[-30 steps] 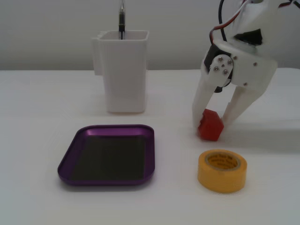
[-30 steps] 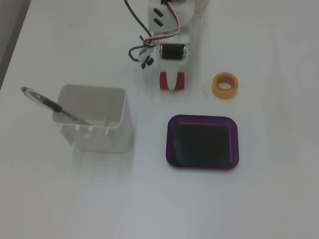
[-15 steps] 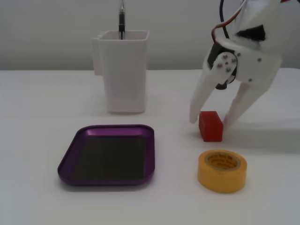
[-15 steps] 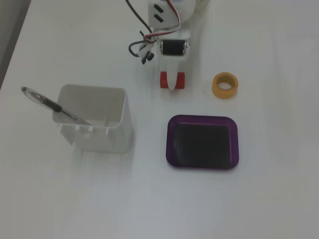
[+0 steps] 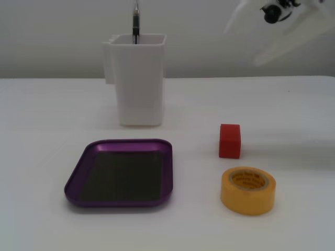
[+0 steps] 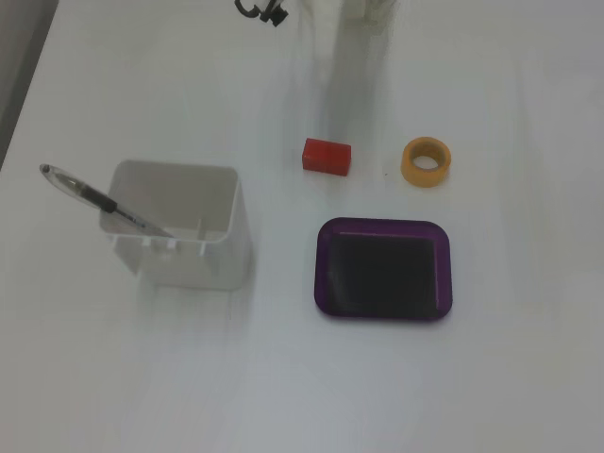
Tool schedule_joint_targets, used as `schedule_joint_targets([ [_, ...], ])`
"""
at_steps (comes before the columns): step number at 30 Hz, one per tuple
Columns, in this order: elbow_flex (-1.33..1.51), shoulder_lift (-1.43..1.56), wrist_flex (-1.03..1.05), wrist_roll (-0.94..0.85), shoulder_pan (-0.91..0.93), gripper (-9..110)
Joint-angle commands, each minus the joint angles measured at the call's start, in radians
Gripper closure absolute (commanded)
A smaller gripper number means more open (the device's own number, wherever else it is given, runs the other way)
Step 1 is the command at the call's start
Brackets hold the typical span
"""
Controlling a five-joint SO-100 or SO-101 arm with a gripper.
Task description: Remove the cube from the box.
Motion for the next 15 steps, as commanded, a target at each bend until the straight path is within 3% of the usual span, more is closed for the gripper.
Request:
schedule_joint_targets([
  [1,0.186,0.215,0.003,0.037,0.002,86],
  [10,0.581,0.686,0.026,0.026,0.005,87],
  [15,0.655,0.736,0.057,0.037,-0.003,87],
])
